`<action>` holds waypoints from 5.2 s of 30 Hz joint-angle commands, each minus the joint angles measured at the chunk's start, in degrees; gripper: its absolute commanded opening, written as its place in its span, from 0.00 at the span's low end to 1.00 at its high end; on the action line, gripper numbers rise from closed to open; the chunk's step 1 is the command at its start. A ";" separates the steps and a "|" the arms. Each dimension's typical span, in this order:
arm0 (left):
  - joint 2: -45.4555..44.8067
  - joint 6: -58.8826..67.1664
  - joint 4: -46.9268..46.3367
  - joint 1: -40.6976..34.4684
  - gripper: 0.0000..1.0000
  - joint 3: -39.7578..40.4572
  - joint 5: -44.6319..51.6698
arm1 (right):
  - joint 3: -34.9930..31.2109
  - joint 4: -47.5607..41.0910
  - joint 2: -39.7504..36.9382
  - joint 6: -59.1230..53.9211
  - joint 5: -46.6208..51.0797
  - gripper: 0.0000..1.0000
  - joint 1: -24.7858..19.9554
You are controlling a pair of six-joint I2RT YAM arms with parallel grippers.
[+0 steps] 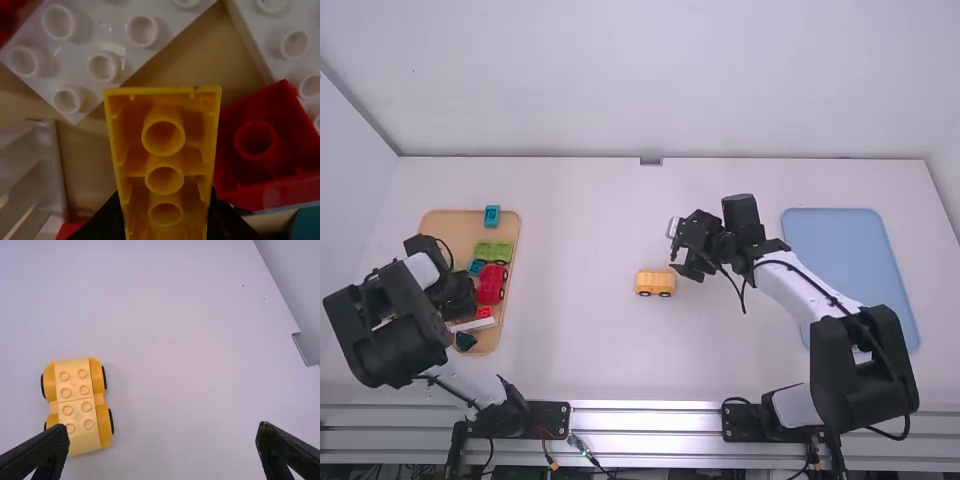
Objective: Assemble lego blocks to make yellow taxi
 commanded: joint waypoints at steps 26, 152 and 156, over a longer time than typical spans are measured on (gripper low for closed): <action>1.03 2.56 0.90 -0.48 0.63 -1.60 -4.02 | 0.72 -0.22 -0.63 0.39 -0.35 0.99 -0.15; 0.61 69.77 63.73 -41.00 0.99 -0.63 76.46 | 16.90 59.67 26.18 79.25 -46.49 0.05 1.18; 0.61 69.79 59.93 -40.98 0.99 -0.63 70.55 | 16.92 52.89 26.16 74.97 -38.01 0.01 -1.51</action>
